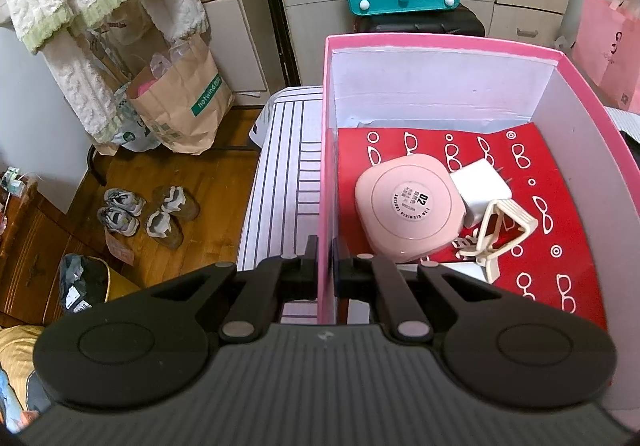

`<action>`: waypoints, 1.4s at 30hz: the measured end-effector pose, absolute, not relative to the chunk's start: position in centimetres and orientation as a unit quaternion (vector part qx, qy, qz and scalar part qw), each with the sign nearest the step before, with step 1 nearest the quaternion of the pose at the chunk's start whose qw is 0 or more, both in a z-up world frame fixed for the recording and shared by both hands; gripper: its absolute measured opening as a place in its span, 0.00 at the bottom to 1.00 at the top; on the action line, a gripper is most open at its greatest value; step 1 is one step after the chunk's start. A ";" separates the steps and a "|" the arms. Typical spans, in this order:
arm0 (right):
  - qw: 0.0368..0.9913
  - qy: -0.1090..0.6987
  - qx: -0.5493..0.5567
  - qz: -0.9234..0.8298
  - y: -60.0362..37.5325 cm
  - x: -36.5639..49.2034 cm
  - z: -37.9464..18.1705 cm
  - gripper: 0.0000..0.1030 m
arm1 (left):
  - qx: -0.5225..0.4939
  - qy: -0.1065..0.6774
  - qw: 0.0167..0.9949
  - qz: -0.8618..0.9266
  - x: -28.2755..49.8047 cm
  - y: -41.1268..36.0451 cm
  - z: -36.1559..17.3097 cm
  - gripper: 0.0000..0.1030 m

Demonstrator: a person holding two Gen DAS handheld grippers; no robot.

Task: Organize rigid objects
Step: 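Move the right tool to the lavender star clip and grasp it, then carry the star clip into the box and open the right tool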

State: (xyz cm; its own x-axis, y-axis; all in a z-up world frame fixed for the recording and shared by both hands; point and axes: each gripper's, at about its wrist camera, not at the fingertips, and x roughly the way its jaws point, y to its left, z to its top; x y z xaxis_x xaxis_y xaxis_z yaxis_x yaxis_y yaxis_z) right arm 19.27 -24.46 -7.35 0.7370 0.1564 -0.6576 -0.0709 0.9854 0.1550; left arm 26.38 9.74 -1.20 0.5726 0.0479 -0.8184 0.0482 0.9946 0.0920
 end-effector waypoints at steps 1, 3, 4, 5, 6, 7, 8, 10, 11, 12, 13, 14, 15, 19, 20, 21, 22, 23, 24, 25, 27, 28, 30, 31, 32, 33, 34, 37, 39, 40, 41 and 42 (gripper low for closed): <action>0.929 0.359 0.064 0.062 -24.6 19.3 -7.2 0.23 | 0.052 0.462 0.885 -0.001 26.3 9.8 -1.2 0.05; 0.928 0.357 0.074 0.072 -24.9 19.3 -6.7 0.17 | 0.047 0.461 0.886 -0.003 26.3 9.9 -1.2 0.05; 0.926 0.361 0.081 0.076 -25.0 19.3 -6.5 0.17 | 0.046 0.462 0.886 -0.005 26.2 10.0 -1.1 0.05; 0.924 0.365 0.084 0.080 -25.0 19.3 -6.3 0.17 | 0.044 0.462 0.886 -0.007 26.2 10.0 -1.1 0.06; 0.924 0.364 0.082 0.080 -24.9 19.3 -6.2 0.17 | 0.044 0.462 0.886 -0.010 26.2 10.0 -1.2 0.06; 0.925 0.364 0.077 0.076 -24.7 19.2 -6.0 0.17 | 0.044 0.462 0.886 -0.012 26.2 10.0 -1.2 0.06; 0.926 0.365 0.072 0.072 -24.4 19.1 -5.9 0.17 | 0.044 0.462 0.886 -0.015 26.2 10.0 -1.2 0.07; 0.928 0.362 0.060 0.066 -23.8 18.8 -5.4 0.17 | 0.045 0.463 0.885 -0.020 26.2 9.9 -1.2 0.08; 0.930 0.358 0.053 0.064 -23.5 18.5 -4.9 0.17 | 0.043 0.466 0.884 -0.020 26.3 9.9 -1.2 0.08; 0.933 0.353 0.046 0.061 -23.1 18.2 -4.4 0.17 | 0.042 0.469 0.882 -0.022 26.4 10.0 -1.2 0.08; 0.935 0.348 0.039 0.057 -22.7 17.9 -3.9 0.17 | 0.040 0.472 0.881 -0.023 26.5 10.0 -1.2 0.08; 0.937 0.344 0.035 0.055 -22.3 17.7 -3.3 0.17 | 0.038 0.473 0.880 -0.025 26.5 10.1 -1.2 0.08; 0.938 0.340 0.030 0.053 -21.9 17.6 -2.8 0.17 | 0.036 0.472 0.880 -0.027 26.5 10.1 -1.2 0.08; 0.942 0.332 0.021 0.056 -19.8 17.4 -0.9 0.17 | 0.032 0.473 0.879 -0.046 26.6 10.4 -1.2 0.08; 0.942 0.330 0.017 0.061 -19.1 17.4 -0.4 0.17 | 0.027 0.474 0.879 -0.049 26.7 10.5 -1.2 0.08; 0.942 0.328 0.010 0.070 -18.3 17.5 0.1 0.17 | 0.023 0.475 0.878 -0.049 26.7 10.6 -1.2 0.08; 0.943 0.323 0.004 0.079 -17.6 17.7 0.7 0.17 | 0.023 0.477 0.877 -0.049 26.8 10.7 -1.3 0.08; 0.945 0.317 -0.001 0.085 -16.9 17.9 1.3 0.17 | 0.025 0.479 0.876 -0.049 26.9 10.7 -1.3 0.08; 0.947 0.309 -0.006 0.090 -16.1 18.1 2.1 0.17 | 0.026 0.481 0.875 -0.050 26.9 10.6 -1.4 0.08; 0.949 0.302 -0.008 0.096 -15.4 18.4 2.7 0.17 | 0.025 0.482 0.874 -0.051 27.0 10.6 -1.4 0.08; 0.951 0.290 -0.011 0.111 -14.0 18.8 3.8 0.17 | 0.026 0.482 0.874 -0.051 27.0 10.5 -1.5 0.08; 0.950 0.287 -0.014 0.121 -13.2 19.0 4.2 0.17 | 0.023 0.482 0.874 -0.051 27.0 10.6 -1.5 0.08; 0.948 0.287 -0.022 0.139 -11.7 19.4 4.6 0.17 | 0.010 0.483 0.874 -0.053 27.0 10.8 -1.5 0.08; 0.945 0.290 -0.029 0.148 -10.8 19.7 4.7 0.17 | 0.007 0.483 0.874 -0.054 27.1 11.0 -1.6 0.08; 0.942 0.294 -0.036 0.156 -10.0 19.9 4.7 0.17 | 0.004 0.483 0.874 -0.055 27.0 11.1 -1.6 0.08; 0.939 0.300 -0.042 0.163 -9.2 20.1 4.6 0.17 | 0.003 0.483 0.874 -0.057 27.1 11.2 -1.6 0.08; 0.936 0.306 -0.045 0.170 -8.4 20.1 4.5 0.17 | 0.004 0.483 0.874 -0.058 27.0 11.2 -1.6 0.08; 0.925 0.326 -0.051 0.191 -6.3 20.7 3.9 0.17 | 0.006 0.483 0.874 -0.058 27.0 11.1 -1.6 0.08; 0.921 0.333 -0.069 0.193 -4.9 21.1 3.6 0.17 | 0.004 0.483 0.874 -0.058 27.0 11.1 -1.6 0.08; 0.918 0.335 -0.081 0.195 -4.2 21.3 3.5 0.17 | 0.002 0.483 0.874 -0.059 27.0 11.1 -1.6 0.08; 0.916 0.337 -0.093 0.196 -3.7 21.6 3.4 0.17 | 0.000 0.483 0.874 -0.059 27.0 11.2 -1.6 0.08; 0.913 0.340 -0.107 0.198 -3.0 21.9 3.2 0.17 | -0.003 0.483 0.874 -0.059 27.0 11.2 -1.6 0.08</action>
